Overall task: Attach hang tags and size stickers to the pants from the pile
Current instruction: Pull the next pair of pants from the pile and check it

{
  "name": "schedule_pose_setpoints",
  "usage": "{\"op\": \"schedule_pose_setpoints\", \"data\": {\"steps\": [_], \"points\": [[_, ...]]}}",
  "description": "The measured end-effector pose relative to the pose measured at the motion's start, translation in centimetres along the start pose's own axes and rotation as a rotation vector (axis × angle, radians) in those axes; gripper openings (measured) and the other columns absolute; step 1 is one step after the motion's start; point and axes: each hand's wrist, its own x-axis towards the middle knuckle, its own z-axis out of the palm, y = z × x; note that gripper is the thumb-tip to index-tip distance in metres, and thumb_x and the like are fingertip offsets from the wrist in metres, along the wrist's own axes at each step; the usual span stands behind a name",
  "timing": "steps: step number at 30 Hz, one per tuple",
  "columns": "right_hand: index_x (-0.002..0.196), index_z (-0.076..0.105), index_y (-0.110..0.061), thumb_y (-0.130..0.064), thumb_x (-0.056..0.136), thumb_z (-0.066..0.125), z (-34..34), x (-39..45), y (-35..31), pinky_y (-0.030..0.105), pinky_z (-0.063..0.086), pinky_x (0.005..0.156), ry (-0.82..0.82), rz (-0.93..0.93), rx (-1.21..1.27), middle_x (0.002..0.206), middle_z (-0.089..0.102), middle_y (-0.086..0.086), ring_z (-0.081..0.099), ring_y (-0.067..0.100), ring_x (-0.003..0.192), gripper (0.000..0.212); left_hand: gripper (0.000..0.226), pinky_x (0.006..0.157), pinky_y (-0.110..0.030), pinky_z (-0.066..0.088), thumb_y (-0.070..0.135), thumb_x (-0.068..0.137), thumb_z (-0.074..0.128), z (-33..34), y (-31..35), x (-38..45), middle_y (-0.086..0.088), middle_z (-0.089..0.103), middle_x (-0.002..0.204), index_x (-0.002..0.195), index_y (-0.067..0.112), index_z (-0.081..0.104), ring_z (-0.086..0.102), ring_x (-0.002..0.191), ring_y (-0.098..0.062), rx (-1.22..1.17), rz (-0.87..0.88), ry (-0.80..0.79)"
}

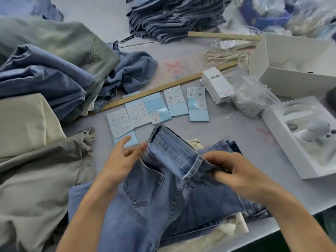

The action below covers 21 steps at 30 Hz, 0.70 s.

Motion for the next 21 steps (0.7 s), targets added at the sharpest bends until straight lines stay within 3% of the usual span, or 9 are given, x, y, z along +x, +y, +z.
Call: {"op": "schedule_pose_setpoints", "data": {"steps": [3,6,8,10,12,14,16,18,21], "points": [[0.086,0.080,-0.019,0.023,0.071,0.058,-2.7,-0.7,0.1,0.023,0.053,0.087,-0.105,-0.077,-0.011,0.111,0.071,-0.003,0.067,0.017,0.110,0.049,0.062,0.070,-0.012,0.047,0.074,0.066,0.068,1.7,-0.4,1.8,0.005,0.076,0.091,0.116,0.038,0.064,0.069,0.091,-0.008,0.148,0.108,-0.174],[0.074,0.080,-0.023,0.033,0.065,0.065,-4.2,-1.3,1.4,0.023,0.051,0.093,-0.084,-0.175,-0.140,0.127,0.057,-0.003,0.058,0.020,0.122,0.059,0.063,0.076,-0.016,0.045,0.087,0.068,0.058,4.1,0.3,2.4,0.014,0.070,0.105,0.115,0.046,0.060,0.065,0.096,0.000,0.239,0.172,-0.329],[0.071,0.080,-0.020,0.025,0.067,0.073,-4.7,-2.0,3.2,0.026,0.051,0.100,-0.078,-0.180,-0.065,0.141,0.047,0.002,0.051,0.021,0.133,0.046,0.063,0.069,-0.017,0.041,0.089,0.071,0.054,6.0,0.2,2.4,0.022,0.068,0.091,0.118,0.048,0.053,0.062,0.081,0.001,0.296,0.202,-0.412],[0.068,0.078,-0.010,0.023,0.073,0.074,-4.6,-2.8,5.7,0.033,0.049,0.105,0.052,-0.081,0.058,0.148,0.045,0.002,0.046,0.020,0.140,0.034,0.051,0.065,-0.016,0.037,0.080,0.077,0.059,8.1,-0.6,2.4,0.026,0.061,0.076,0.117,0.050,0.052,0.056,0.071,0.003,0.365,0.268,-0.389],[0.065,0.074,-0.002,0.028,0.083,0.056,-4.7,-3.9,9.0,0.038,0.052,0.103,0.391,0.182,0.215,0.143,0.055,0.003,0.051,0.021,0.136,0.039,0.044,0.077,-0.022,0.044,0.066,0.086,0.066,10.3,-1.6,2.6,0.025,0.063,0.089,0.123,0.047,0.054,0.059,0.087,0.002,0.427,0.319,-0.304],[0.086,0.074,0.000,0.015,0.095,0.049,-5.1,-4.9,11.3,0.034,0.060,0.082,0.652,0.454,0.481,0.131,0.064,0.019,0.066,0.026,0.114,0.030,0.049,0.100,-0.035,0.045,0.058,0.090,0.067,11.9,-2.3,2.9,0.019,0.066,0.121,0.134,0.040,0.054,0.059,0.116,-0.010,0.493,0.351,-0.248],[0.113,0.071,-0.008,-0.019,0.099,0.058,-4.9,-5.1,11.5,0.035,0.057,0.072,0.670,0.572,0.599,0.122,0.069,0.022,0.070,0.028,0.097,0.022,0.052,0.109,-0.042,0.040,0.055,0.091,0.067,12.9,-2.7,2.9,0.015,0.060,0.138,0.138,0.037,0.053,0.053,0.128,-0.015,0.545,0.424,-0.216],[0.122,0.069,-0.022,-0.045,0.086,0.069,-4.5,-4.7,10.4,0.032,0.050,0.078,0.601,0.566,0.463,0.115,0.073,0.013,0.069,0.023,0.098,0.043,0.047,0.105,-0.045,0.041,0.052,0.091,0.069,13.8,-2.6,2.5,0.014,0.063,0.133,0.134,0.036,0.055,0.056,0.121,-0.016,0.549,0.506,-0.200],[0.129,0.062,-0.038,-0.026,0.077,0.085,-3.8,-3.6,7.8,0.023,0.051,0.084,0.476,0.356,0.024,0.106,0.069,0.002,0.068,0.011,0.099,0.059,0.033,0.091,-0.046,0.048,0.041,0.092,0.072,14.6,-2.0,1.3,0.012,0.069,0.105,0.122,0.032,0.060,0.062,0.093,-0.017,0.446,0.612,-0.172]]}}
